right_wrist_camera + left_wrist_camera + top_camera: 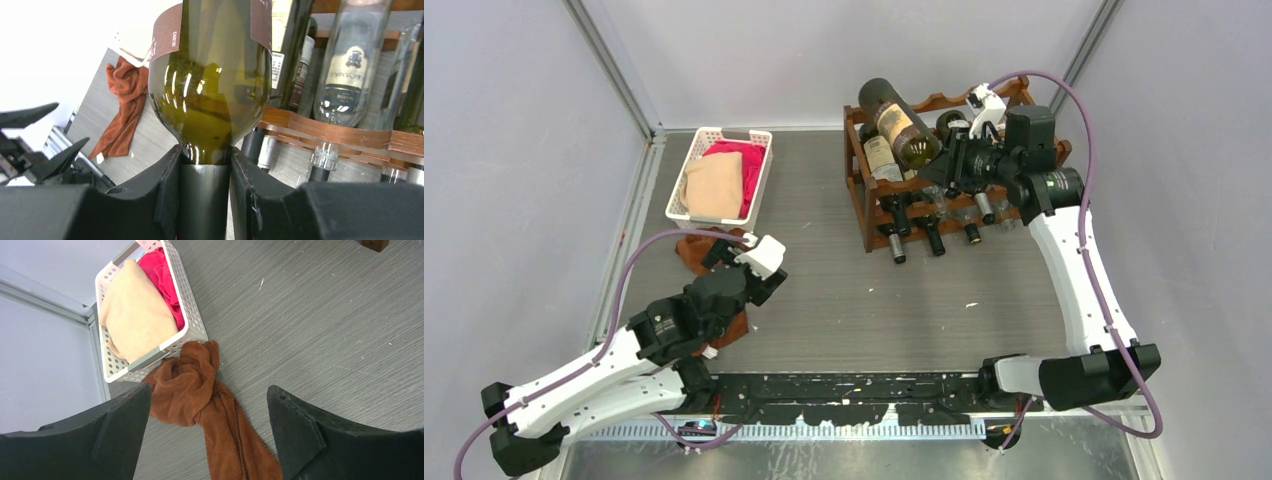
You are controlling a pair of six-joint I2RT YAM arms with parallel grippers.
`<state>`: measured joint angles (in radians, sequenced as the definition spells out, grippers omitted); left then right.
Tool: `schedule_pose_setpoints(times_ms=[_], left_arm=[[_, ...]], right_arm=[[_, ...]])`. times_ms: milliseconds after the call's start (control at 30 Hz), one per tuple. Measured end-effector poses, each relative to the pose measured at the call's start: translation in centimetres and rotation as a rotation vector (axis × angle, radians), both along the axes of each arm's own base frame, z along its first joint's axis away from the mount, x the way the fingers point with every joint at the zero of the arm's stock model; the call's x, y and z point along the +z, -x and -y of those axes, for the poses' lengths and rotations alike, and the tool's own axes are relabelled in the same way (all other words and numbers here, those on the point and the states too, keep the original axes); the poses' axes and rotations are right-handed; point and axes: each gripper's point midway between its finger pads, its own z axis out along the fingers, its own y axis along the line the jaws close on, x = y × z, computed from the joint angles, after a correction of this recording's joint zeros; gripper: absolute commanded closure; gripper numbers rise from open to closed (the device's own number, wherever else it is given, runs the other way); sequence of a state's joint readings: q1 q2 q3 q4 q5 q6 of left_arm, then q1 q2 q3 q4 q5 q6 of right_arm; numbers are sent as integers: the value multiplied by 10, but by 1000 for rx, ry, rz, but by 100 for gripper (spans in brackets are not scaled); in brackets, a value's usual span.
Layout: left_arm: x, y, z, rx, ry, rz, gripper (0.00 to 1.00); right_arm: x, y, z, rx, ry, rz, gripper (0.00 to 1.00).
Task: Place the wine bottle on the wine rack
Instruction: Place the wine bottle in the wine rack.
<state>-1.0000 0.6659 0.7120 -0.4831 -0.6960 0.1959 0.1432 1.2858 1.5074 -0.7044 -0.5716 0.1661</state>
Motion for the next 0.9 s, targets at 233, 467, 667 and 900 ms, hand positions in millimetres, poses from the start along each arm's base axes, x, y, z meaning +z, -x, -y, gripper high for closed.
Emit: schedule_pose_setpoints(times_ms=[233,467,667,900], left_arm=[[-2,0,-1,0,-7,-2,15],[-4,-1,-2,5,-15,-4,15],[-3,-1,-3,3,-23,-1,15],[-4,-1,-4,5,-25,-1,15]], right_arm=[[-11,-20,-1,-117,7,-26,99],[-24,-40,-11,-166,9,-46,99],[-35,-51,-20,-201,30,-60,99],[-47,-57,-31,-231,78,-56,95]])
